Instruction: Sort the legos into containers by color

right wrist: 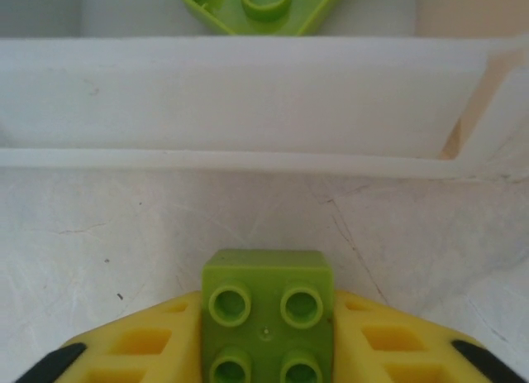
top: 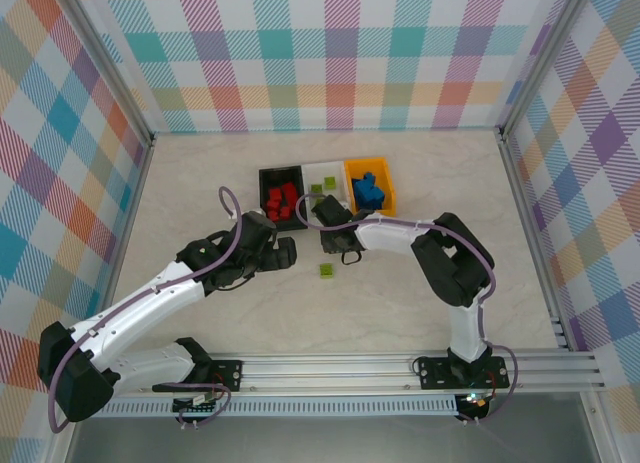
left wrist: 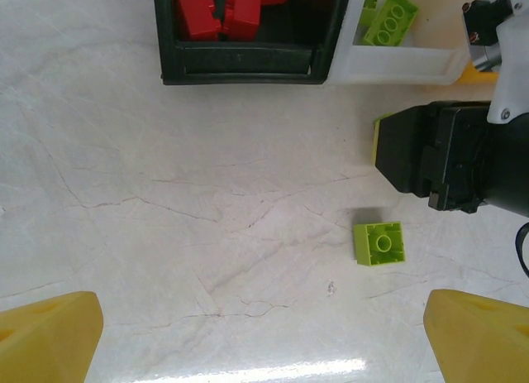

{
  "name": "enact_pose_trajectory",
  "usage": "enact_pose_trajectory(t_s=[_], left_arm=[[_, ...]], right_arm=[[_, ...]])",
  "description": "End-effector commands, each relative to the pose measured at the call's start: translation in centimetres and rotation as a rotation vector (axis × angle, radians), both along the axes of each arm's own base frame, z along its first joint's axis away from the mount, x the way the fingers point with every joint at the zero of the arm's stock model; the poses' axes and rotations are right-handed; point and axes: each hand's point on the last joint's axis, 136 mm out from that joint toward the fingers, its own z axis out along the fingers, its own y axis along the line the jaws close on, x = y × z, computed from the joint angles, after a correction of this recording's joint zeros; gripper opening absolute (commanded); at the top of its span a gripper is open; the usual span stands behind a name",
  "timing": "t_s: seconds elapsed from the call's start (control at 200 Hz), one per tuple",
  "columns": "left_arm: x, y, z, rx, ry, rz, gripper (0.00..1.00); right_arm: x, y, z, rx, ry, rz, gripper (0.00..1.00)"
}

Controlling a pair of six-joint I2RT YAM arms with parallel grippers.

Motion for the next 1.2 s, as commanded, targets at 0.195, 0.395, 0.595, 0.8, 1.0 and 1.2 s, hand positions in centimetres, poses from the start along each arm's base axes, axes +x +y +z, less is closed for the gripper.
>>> enact_pose_trajectory(t_s=[0.195,0.395,0.595,0.8,1.0,1.2], left_arm=[[-0.6,-0.1,-1.2,0.016,0.039,-0.041,1.0],[-0.5,-0.9,-2.7,0.012,0.078,-0.056,1.0],[-0.4,-2.6,-4.6,0.005,0.135,-0.097,1.0],[-0.3,-4.9,-6.3,0.032,0.179,-0.148,1.0],[0.0,-7.6,-7.8,0.056,0.205,-0.208,0.99],[0.0,-11.0,-9.6,0.075,0.24,-0.278,0.96]], right_arm=[[-0.4,0.7,6.3,0.154,-0.129,0.058,0.25],[3.7,1.2,11.0,0.228,-0.165,0.065,0.25],[8.6,2.4,10.2,0.243,-0.123,0.043,0.29],[11.6,3.0,10.6,0.264,-0.124,0.035,0.62],[10.5,0.6,16.0,0.327,-0.242,0.008,0.67],[6.0,-4.1,17.9,0.333,-0.306,-0.034,0.67]])
